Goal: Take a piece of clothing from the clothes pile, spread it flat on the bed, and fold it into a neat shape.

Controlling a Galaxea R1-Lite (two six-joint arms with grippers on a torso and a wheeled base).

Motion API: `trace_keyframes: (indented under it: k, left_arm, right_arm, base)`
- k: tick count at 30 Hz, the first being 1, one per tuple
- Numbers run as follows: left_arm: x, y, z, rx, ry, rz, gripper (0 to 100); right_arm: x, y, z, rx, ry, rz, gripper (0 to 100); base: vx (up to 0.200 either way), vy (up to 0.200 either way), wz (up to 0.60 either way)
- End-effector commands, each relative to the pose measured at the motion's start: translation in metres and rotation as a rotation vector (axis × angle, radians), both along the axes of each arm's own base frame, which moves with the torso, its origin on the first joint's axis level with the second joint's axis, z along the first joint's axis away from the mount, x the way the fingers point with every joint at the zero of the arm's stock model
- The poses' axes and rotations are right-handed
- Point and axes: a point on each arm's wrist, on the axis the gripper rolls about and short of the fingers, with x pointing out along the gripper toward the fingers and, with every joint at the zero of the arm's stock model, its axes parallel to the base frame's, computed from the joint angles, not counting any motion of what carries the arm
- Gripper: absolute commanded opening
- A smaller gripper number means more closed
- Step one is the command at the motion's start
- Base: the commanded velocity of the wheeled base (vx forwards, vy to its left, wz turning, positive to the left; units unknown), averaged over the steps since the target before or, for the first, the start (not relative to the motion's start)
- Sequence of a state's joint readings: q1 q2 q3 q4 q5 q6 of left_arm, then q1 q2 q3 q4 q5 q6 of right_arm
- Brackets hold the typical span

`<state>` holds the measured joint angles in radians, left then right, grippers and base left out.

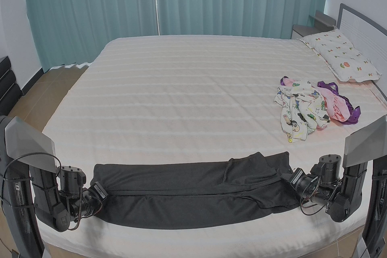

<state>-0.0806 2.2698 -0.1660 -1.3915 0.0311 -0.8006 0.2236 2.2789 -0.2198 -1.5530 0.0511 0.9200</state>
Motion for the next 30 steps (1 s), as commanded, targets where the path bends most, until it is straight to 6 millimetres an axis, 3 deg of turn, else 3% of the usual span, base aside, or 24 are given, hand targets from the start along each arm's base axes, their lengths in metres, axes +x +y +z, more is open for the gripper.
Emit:
trace_keyframes:
  k: [1,10,17,21,30]
  left_arm:
    - [-0.005,-0.003,-0.001,0.002,0.019,-0.014,100]
    - [-0.019,0.003,0.010,-0.025,-0.041,0.024,100]
    - [-0.022,0.020,0.040,-0.121,-0.177,0.074,100]
    - [-0.028,0.033,0.055,-0.298,-0.218,0.014,100]
    - [-0.023,0.035,0.044,-0.319,-0.177,0.016,100]
  right_arm:
    - [-0.001,0.000,0.001,0.002,-0.006,0.003,100]
    - [-0.006,-0.016,0.049,0.013,-0.167,-0.043,100]
    - [-0.006,-0.008,0.074,0.025,-0.243,0.033,100]
    - [0.004,0.012,0.069,0.007,-0.158,0.154,100]
    - [0.044,0.025,0.043,-0.155,-0.034,0.298,100]
  base:
    - [0.000,0.000,0.00]
    - [0.000,0.000,0.00]
    - [0.000,0.000,0.00]
    - [0.000,0.000,0.00]
    - [0.000,0.000,0.00]
